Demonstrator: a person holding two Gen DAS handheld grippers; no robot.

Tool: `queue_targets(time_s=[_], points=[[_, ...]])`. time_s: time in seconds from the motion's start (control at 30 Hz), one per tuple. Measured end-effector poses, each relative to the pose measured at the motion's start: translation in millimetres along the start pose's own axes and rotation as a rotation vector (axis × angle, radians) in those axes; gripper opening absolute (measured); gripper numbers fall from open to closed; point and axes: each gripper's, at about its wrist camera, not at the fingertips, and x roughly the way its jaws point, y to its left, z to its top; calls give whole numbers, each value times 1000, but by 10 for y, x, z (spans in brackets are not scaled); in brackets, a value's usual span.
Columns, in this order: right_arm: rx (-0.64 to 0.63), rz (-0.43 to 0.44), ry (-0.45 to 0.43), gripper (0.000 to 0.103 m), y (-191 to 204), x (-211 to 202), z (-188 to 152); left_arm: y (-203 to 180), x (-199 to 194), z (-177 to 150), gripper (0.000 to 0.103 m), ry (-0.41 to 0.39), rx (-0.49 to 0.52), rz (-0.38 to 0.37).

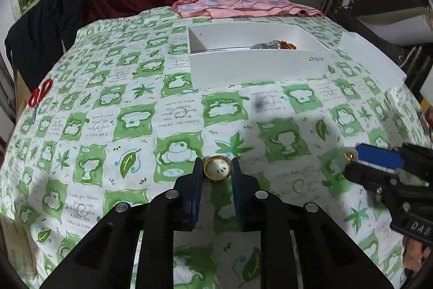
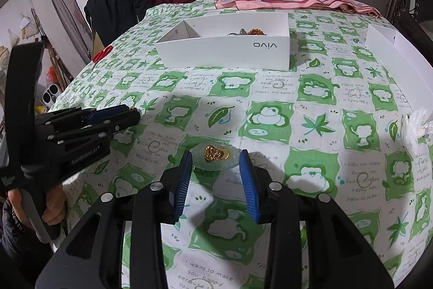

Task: Organize jewelry
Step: 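Grasp the gold ring with the left gripper while the right grasps the gold heart pendant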

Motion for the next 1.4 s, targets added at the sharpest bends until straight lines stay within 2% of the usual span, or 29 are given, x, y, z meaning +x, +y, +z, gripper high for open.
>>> queue_targets(time_s=[0.27,0.3,0.33,0.37,0.57,0.6,0.63,0.7,0.9,0.97,1.0,1.03,1.07,1.1,1.13,1.17,1.3,1.33,1.37,1.4], points=[[30,7,-41,34,-50,-83,-3,-46,-240,-115,21,-75,-17,-18],[34,3,-62,33,-52,-124,-9,-40,-271,-134,21,-82,-27,-18],[34,1,-81,22,-56,-166,-13,-36,-294,-150,21,-84,-33,-22],[34,0,-94,18,-54,-200,-19,-38,-323,-166,21,-85,-38,-27],[20,-26,-100,17,-4,-309,-114,-110,-546,-232,21,-114,-29,-22],[2,-32,-89,21,12,-322,-124,-122,-581,-243,21,-119,-28,-22],[-11,-38,-77,35,27,-323,-133,-138,-622,-264,21,-124,-26,-20],[-12,-70,-81,54,24,-334,-163,-145,-690,-299,21,-134,-27,-13],[-20,-63,8,54,11,-131,-145,-116,-764,-331,21,-142,-44,-14],[-25,-73,9,52,4,-79,-90,-96,-751,-331,21,-139,-50,-20],[-35,-88,10,40,19,-62,-73,-93,-742,-334,21,-136,-51,-22],[-47,-111,11,34,44,-50,-73,-88,-727,-337,21,-132,-51,-23],[-62,-120,11,34,73,-48,-77,-83,-714,-340,21,-129,-53,-22],[-76,-107,9,28,97,-55,-88,-69,-698,-343,21,-124,-58,-25],[-83,-106,-11,17,115,-94,-96,-59,-691,-344,21,-121,-62,-27],[-86,-108,-21,0,115,-115,-99,-47,-683,-344,21,-119,-65,-30],[-66,-81,-12,0,57,-142,-127,-28,-680,-352,21,-117,-70,-34],[-60,-80,-11,4,49,-148,-129,-30,-675,-352,21,-118,-69,-32],[-44,-68,-9,12,13,-158,-133,-26,-675,-354,21,-119,-68,-32],[-27,-58,-3,33,-20,-155,-138,-24,-673,-355,21,-119,-70,-32]])
